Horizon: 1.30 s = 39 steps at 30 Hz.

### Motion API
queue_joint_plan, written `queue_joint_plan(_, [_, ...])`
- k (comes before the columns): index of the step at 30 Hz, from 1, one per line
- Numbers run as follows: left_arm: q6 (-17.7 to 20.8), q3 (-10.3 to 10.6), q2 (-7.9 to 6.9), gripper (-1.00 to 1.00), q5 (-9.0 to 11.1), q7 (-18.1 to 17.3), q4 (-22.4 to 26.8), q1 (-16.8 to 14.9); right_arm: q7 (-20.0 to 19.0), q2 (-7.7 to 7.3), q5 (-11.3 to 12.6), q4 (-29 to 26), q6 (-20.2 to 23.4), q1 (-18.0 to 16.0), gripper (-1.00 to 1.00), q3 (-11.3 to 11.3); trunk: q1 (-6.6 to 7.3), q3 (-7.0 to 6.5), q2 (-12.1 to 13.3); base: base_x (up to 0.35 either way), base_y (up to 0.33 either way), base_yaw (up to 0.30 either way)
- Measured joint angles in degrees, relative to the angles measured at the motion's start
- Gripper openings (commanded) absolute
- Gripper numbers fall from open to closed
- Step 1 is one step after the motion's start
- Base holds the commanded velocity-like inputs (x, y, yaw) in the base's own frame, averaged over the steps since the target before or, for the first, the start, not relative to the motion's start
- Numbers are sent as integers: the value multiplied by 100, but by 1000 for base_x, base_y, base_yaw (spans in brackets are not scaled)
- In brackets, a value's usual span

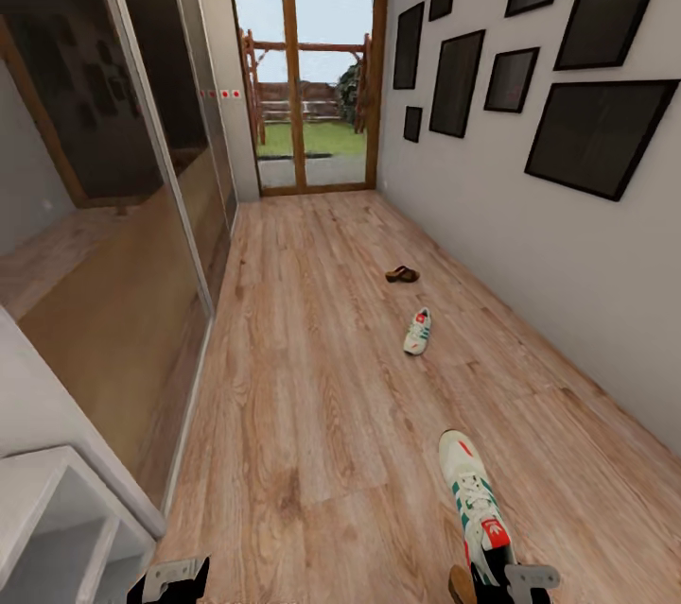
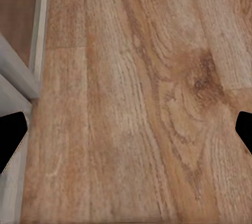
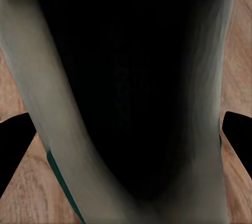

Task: Pick up the two gym shoes and the two sandals from the corridor floor and place them onto the hallstand (shoe rack) in the corridor, making sure they are on the rack and not on the floor. Arrange them so the two gym shoes are next to each other and the two sandals are next to each other.

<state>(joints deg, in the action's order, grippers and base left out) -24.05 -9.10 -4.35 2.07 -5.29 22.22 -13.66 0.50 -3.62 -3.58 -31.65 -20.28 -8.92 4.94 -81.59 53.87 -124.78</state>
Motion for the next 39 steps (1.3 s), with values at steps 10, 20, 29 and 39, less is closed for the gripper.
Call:
queue_joint_plan(10, [0, 5, 0, 100, 0, 2, 0, 0, 0, 0, -2, 5, 1, -1, -100, 0, 0, 0, 0, 0, 0, 277])
queue_joint_plan(20, [0, 5, 0, 100, 0, 0, 0, 0, 0, 0, -7, 15, 2, -1, -100, 0, 0, 0, 0, 0, 0, 276])
queue_joint_plan(29, [0, 5, 1, 100, 0, 2, -2, -1, 0, 0, -8, 15, 3, 3, -100, 0, 1, 0, 0, 22, 0, 100])
queue_joint_plan(39, [-1, 5, 1, 100, 1, 3, -2, -2, 0, 0, -2, 9, -2, 2, -100, 6, 0, 0, 0, 142, 0, 6])
